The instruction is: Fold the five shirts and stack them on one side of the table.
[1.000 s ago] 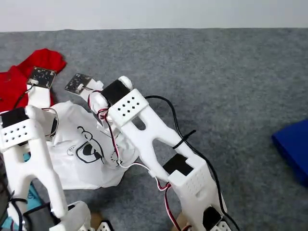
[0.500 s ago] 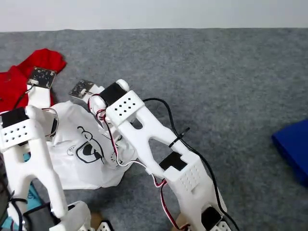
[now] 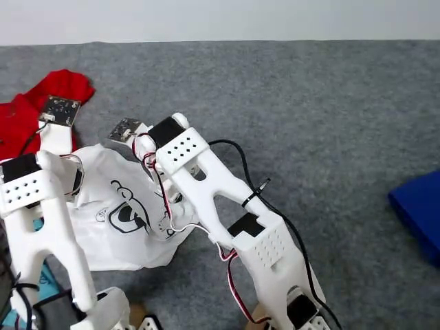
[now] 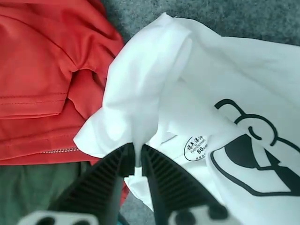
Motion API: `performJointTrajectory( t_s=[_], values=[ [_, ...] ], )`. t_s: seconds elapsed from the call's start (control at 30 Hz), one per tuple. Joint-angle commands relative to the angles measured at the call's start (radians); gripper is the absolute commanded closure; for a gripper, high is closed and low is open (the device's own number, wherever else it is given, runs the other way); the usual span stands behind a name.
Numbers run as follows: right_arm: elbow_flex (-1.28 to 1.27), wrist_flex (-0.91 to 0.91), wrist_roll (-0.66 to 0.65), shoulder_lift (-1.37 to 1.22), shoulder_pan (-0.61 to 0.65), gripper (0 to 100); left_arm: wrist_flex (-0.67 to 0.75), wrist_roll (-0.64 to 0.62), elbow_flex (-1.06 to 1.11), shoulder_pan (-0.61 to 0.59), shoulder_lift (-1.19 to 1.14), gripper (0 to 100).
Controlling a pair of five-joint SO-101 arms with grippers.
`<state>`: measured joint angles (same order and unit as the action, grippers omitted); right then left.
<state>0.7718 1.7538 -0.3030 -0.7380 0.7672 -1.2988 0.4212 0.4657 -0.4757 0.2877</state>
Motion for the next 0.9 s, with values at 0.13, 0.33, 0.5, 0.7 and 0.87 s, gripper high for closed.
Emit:
performJointTrajectory(
  t_s=[0.13,0.33,0.5,0.7,0.87],
  values=[
    [0.012,0.036,-0.057,0.021,-0.087,98.6,0.009,0.005,-0.004,-0.005,0.017,100],
    [0.012,0.038,-0.114,0.140,-0.173,98.7,0.006,0.008,-0.022,-0.003,0.020,100],
    [0.012,0.039,-0.135,0.305,-0.266,98.7,-0.081,0.005,-0.148,0.009,0.084,100],
    [0.012,0.039,-0.172,0.486,-0.340,98.7,-0.187,0.005,-0.338,0.164,0.239,100],
    [0.012,0.039,-0.196,0.619,-0.412,98.7,-0.166,0.005,-0.446,0.342,0.376,100]
  ],
)
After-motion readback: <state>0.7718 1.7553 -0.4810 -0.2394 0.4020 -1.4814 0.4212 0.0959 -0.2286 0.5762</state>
